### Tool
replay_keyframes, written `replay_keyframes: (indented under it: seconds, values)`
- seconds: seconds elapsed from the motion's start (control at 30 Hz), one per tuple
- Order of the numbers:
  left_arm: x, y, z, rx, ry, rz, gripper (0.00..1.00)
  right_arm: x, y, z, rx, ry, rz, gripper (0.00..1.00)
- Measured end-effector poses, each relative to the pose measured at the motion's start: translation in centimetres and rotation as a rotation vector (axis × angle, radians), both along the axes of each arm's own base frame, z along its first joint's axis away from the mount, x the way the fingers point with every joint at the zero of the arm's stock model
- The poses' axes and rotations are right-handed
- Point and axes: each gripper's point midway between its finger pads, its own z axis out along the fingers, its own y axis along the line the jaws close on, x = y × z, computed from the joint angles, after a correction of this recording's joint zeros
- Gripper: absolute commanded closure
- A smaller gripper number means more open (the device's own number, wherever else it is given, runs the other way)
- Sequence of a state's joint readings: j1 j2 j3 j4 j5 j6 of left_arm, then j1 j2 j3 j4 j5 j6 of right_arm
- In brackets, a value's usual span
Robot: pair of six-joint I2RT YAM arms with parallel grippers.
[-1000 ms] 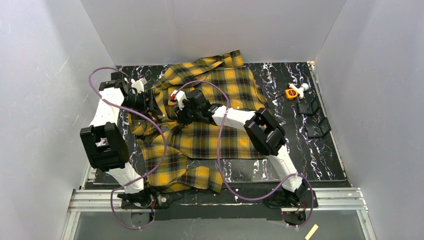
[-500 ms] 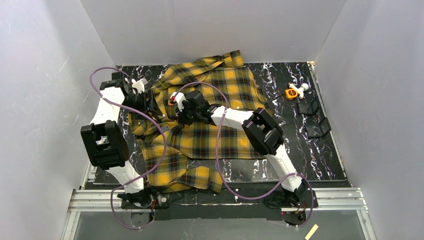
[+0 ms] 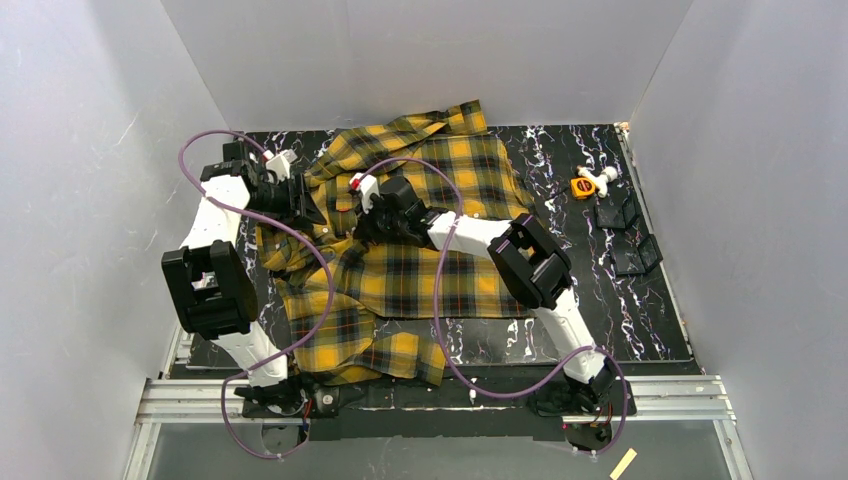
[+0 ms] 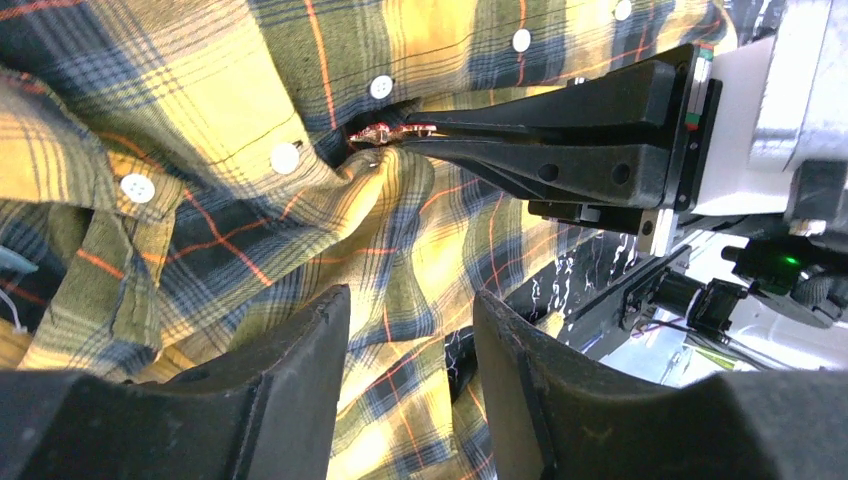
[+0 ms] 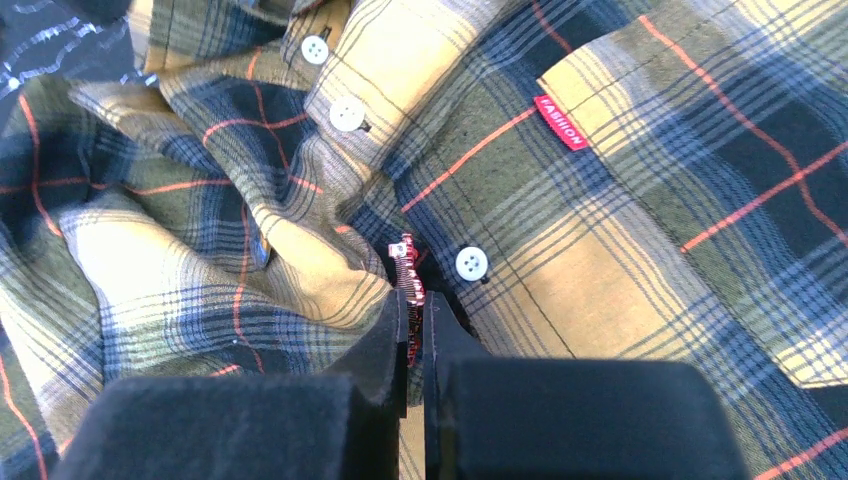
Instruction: Remove the brooch from the garment
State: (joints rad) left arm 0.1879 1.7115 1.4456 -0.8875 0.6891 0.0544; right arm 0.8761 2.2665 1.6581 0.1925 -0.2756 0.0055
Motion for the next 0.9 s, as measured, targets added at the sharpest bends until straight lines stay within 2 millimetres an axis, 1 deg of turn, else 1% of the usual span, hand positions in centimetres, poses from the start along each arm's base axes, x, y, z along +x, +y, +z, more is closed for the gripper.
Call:
replay_keyframes:
  seconds: [0.1, 0.17, 0.23, 0.33, 0.43, 0.63, 0.9]
  values:
    - [0.5, -0.4, -0.2, -0.029, -0.031, -0.007, 0.53, 0.3, -0.4, 0.4, 0.039, 0.035, -0.026, 0.99]
    - [0.8, -0.7, -0.5, -0.054, -0.052, -0.012, 0.49, 0.6, -0.7, 0.9, 0.070, 0.064, -0.045, 0.99]
    - [1.1, -1.0, -0.8, -0.074, -0.068, -0.012, 0.43, 0.8, -0.8, 1.3, 0.099, 0.090, -0.057, 0.99]
    - [1.2, -1.3, -1.6, -0.099, -0.076, 0.001, 0.40, 1.0, -0.9, 2.1, 0.150, 0.131, -0.071, 0.99]
    - [1.3, -1.5, -2.3, -0.119, -0.066, 0.026, 0.40, 1.2, -1.1, 2.5, 0.187, 0.167, -0.084, 0.99]
    - [1.4, -1.9, -3.2, -0.153, -0.046, 0.071, 0.44, 0.9, -1.5, 2.3, 0.235, 0.261, -0.107, 0.99]
    - [1.9, -2.0, -3.1, -0.165, -0.069, 0.075, 0.44, 0.7, -1.4, 2.6, 0.261, 0.294, -0.111, 0.99]
